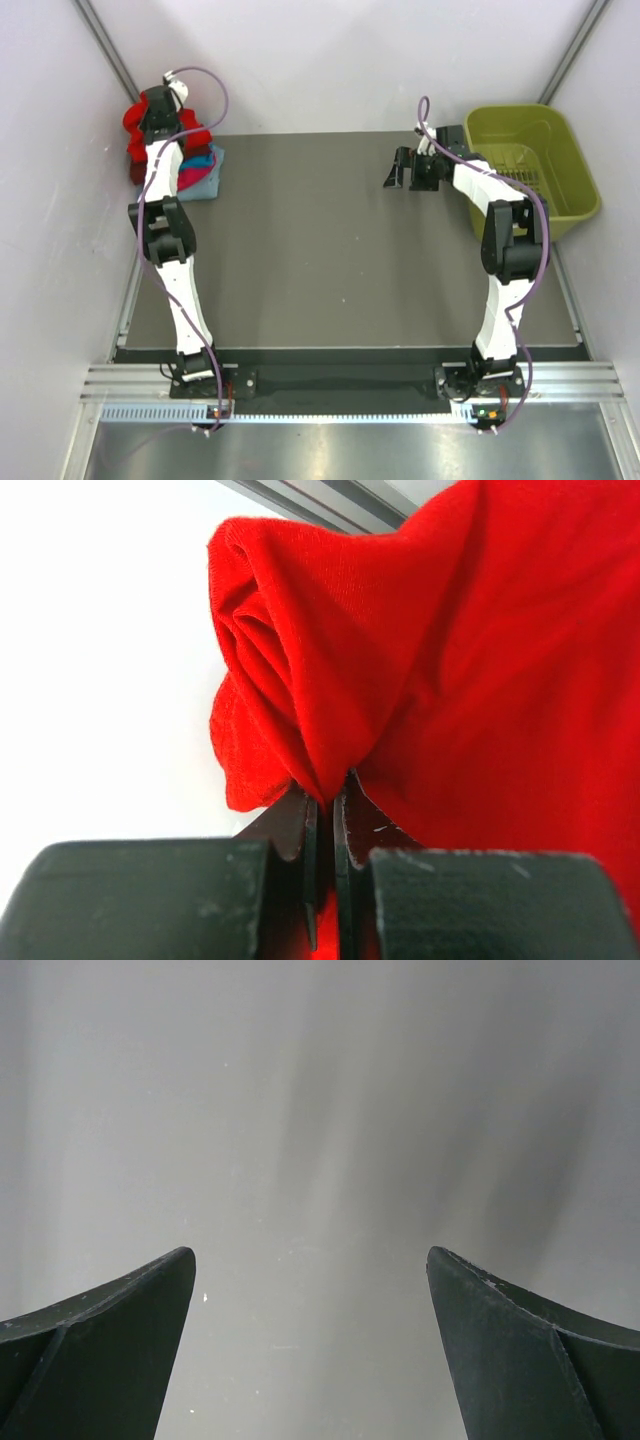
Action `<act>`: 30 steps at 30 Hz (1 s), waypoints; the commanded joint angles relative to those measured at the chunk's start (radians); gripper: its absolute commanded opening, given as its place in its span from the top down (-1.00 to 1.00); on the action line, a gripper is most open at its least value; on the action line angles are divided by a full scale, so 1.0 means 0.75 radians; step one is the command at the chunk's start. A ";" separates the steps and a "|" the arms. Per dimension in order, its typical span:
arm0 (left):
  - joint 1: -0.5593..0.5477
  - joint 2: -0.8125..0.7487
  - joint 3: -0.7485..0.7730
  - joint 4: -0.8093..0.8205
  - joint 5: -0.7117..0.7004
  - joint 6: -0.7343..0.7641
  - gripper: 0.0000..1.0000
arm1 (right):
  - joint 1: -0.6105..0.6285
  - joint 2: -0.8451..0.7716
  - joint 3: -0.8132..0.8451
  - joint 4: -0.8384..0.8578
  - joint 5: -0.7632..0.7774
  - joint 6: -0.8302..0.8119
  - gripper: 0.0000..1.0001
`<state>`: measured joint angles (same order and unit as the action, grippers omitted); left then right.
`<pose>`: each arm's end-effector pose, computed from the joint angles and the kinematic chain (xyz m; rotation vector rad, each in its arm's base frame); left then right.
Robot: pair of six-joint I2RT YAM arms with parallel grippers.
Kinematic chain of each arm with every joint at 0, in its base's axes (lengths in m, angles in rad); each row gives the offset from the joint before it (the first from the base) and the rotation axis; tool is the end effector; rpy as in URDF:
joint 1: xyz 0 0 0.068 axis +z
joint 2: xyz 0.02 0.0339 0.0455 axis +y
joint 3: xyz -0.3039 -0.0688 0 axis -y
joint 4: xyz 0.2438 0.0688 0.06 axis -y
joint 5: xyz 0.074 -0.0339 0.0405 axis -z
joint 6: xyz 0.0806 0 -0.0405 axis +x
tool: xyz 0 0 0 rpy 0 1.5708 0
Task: Fold and stack the t-shirts
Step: Neatly place the folded tshirt to the corner
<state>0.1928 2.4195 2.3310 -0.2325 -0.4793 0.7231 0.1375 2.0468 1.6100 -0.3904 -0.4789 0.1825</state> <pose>0.6154 0.1580 0.3067 0.1812 1.9927 1.0603 0.4942 0.1059 0.2277 -0.1735 2.3914 0.7235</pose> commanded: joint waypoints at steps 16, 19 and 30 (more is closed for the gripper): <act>-0.077 -0.153 -0.009 0.243 -0.036 -0.054 -0.98 | 0.046 -0.072 -0.001 0.017 0.011 -0.049 -0.99; -0.204 -0.319 -0.250 0.342 -0.085 -0.027 -0.98 | 0.064 -0.062 0.013 0.017 0.011 -0.051 -1.00; -0.406 -0.439 -0.478 0.055 0.103 -0.428 -0.98 | 0.117 -0.037 0.036 0.019 0.011 -0.049 -0.99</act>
<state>-0.1703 2.0556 1.9366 -0.0887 -0.4450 0.5224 0.2070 2.0468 1.6096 -0.3920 -0.4683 0.1589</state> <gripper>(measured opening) 0.987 0.996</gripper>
